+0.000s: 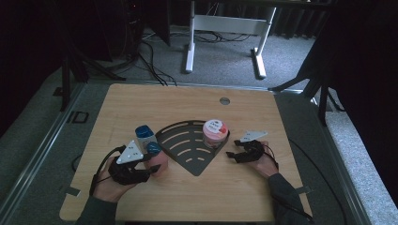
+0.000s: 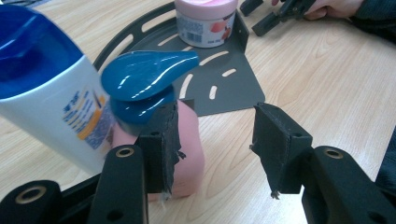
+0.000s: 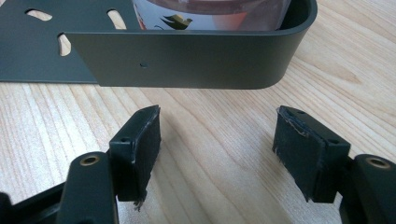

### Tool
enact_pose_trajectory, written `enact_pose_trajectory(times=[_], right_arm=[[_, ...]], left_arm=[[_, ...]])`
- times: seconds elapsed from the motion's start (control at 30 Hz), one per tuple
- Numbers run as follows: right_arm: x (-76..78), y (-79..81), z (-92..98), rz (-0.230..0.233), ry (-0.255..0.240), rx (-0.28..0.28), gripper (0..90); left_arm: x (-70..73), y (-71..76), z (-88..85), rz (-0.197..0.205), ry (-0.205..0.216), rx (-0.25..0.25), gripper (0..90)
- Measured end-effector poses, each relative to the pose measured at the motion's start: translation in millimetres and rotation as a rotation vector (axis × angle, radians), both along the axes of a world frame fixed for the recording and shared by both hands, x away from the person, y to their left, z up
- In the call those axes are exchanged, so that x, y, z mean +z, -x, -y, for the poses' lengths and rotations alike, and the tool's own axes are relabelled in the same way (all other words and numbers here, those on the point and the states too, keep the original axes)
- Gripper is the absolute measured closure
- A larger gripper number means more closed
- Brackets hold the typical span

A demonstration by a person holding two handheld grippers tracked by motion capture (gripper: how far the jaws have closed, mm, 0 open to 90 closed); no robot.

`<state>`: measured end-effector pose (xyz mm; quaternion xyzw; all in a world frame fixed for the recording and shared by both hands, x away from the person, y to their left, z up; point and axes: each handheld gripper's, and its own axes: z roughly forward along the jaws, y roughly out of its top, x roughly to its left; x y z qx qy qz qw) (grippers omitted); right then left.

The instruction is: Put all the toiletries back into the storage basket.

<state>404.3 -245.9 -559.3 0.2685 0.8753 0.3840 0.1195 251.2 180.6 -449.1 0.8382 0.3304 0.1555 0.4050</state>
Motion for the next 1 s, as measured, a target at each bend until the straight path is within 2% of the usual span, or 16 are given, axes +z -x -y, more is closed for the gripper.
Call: enact_pose_trajectory(times=[0.27,0.47,1.0], right_arm=[[0.0,-0.1,0.1,-0.001,-0.001,0.0,31.7],[0.0,-0.2,0.2,-0.001,-0.002,0.001,31.6],[0.0,-0.2,0.2,-0.001,-0.003,0.001,31.7]], left_arm=[[4.6,-4.1,-6.2,0.001,-0.019,0.053,46.0],[4.4,-9.8,-8.8,-0.004,-0.039,0.072,42.4],[3.3,-27.1,-7.0,-0.019,-0.08,0.055,42.1]])
